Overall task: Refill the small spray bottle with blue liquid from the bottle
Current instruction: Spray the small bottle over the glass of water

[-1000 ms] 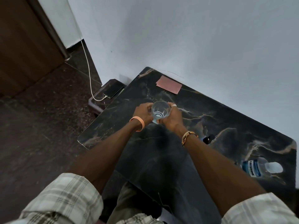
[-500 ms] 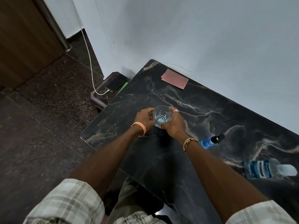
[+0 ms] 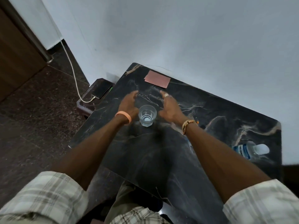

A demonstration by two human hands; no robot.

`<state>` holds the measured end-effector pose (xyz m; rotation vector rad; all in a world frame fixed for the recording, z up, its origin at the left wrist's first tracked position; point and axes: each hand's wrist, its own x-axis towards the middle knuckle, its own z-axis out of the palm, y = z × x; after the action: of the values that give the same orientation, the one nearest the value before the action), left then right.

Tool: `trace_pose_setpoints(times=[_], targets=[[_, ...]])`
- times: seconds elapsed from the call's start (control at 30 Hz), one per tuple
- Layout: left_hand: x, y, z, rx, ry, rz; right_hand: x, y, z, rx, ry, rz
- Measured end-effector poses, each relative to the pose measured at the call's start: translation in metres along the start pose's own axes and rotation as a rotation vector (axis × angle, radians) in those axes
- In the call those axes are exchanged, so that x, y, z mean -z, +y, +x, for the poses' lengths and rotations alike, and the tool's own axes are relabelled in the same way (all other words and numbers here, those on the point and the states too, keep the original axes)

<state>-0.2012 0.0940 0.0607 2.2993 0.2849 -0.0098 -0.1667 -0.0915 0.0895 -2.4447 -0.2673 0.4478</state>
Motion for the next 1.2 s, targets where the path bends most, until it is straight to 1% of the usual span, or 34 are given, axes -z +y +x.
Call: trace_pose_setpoints(times=[0.1,0.2,0.3,0.37,0.47,0.6,0.77,0.87,1.03,1.2], targets=[[0.01,0.045,0.015,-0.146,0.074,0.003,0.051,0.002,0.003,0.017,0.128,-0.014],[0.003,0.096,0.02,-0.25,0.052,-0.031,0.101,0.02,-0.006,-0.004,0.265,0.01],[-0.024,0.127,0.014,-0.284,-0.094,-0.054,0.135,0.049,-0.026,-0.054,0.378,-0.008],[-0.051,0.133,0.003,-0.267,-0.218,-0.069,0.146,0.072,-0.045,-0.108,0.395,-0.005],[-0.093,0.127,-0.014,-0.258,-0.309,0.014,0.14,0.107,-0.072,-0.182,0.343,-0.005],[-0.136,0.106,-0.04,-0.223,-0.393,0.088,0.105,0.144,-0.099,-0.253,0.301,0.041],[-0.171,0.09,-0.066,-0.11,-0.449,-0.011,0.058,0.169,-0.117,-0.285,0.211,0.149],[-0.183,0.089,-0.074,-0.081,-0.442,-0.039,0.038,0.175,-0.119,-0.289,0.215,0.164],[-0.191,0.09,-0.08,-0.103,-0.388,-0.054,0.021,0.178,-0.119,-0.247,0.294,0.205],[-0.192,0.093,-0.081,-0.095,-0.373,-0.1,0.011,0.183,-0.114,-0.206,0.267,0.275]])
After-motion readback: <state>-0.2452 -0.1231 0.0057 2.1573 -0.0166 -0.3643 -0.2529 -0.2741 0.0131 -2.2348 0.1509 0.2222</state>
